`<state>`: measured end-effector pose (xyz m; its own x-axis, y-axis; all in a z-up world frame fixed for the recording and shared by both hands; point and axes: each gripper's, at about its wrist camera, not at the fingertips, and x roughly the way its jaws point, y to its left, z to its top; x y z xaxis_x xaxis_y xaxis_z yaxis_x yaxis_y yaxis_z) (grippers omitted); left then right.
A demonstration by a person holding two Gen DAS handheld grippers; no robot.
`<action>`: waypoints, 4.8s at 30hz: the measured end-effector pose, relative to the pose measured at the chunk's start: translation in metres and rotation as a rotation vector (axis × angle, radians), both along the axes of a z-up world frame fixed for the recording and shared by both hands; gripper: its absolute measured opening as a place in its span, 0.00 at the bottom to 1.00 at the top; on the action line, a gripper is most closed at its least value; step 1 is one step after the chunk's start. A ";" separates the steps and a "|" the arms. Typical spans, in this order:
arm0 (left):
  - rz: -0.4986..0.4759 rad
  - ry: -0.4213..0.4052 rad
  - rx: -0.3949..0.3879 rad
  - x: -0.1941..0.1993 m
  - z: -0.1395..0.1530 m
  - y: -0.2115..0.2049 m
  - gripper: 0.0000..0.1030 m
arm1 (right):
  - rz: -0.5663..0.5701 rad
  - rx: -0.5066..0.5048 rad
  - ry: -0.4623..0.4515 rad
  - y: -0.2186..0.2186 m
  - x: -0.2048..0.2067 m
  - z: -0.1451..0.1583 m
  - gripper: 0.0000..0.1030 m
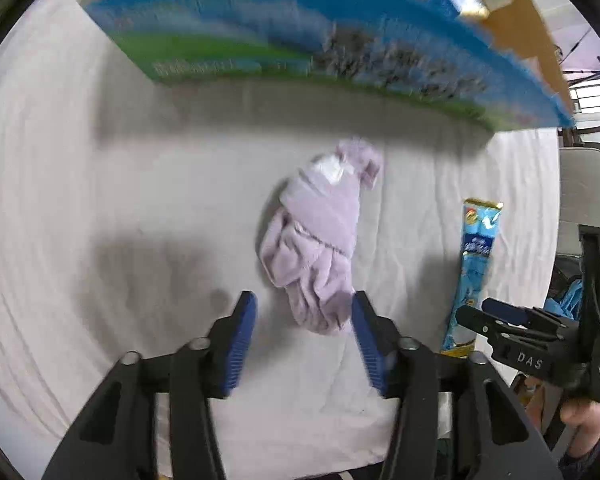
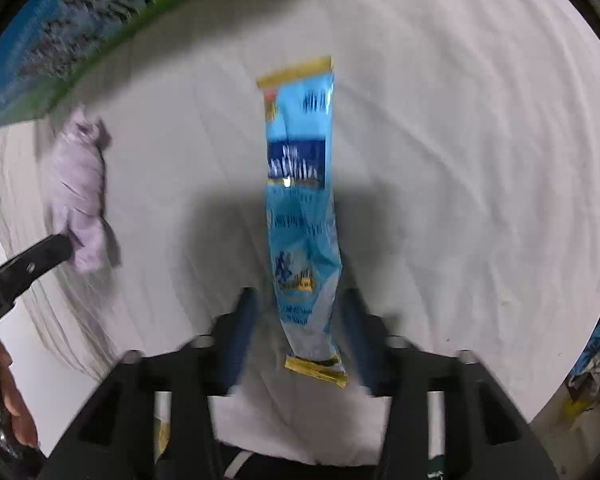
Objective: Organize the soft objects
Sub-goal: 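Grasp the blue snack pack with the right tool while the left grasps the lilac cloth, then carry the cloth and blue pack into the box and open both tools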
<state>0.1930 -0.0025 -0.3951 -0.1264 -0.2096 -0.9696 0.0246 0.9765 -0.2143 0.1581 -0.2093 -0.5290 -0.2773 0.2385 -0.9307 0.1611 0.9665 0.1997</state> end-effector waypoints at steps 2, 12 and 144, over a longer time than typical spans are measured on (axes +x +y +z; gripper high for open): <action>0.000 -0.028 0.023 0.009 0.005 0.001 0.66 | -0.021 0.004 -0.027 -0.004 0.001 0.006 0.62; -0.062 0.105 0.032 0.053 -0.062 -0.030 0.66 | -0.071 -0.008 0.000 0.000 0.011 -0.015 0.62; 0.038 -0.112 0.069 0.204 0.055 0.021 0.48 | 0.089 -0.019 -0.271 0.063 0.243 0.084 0.56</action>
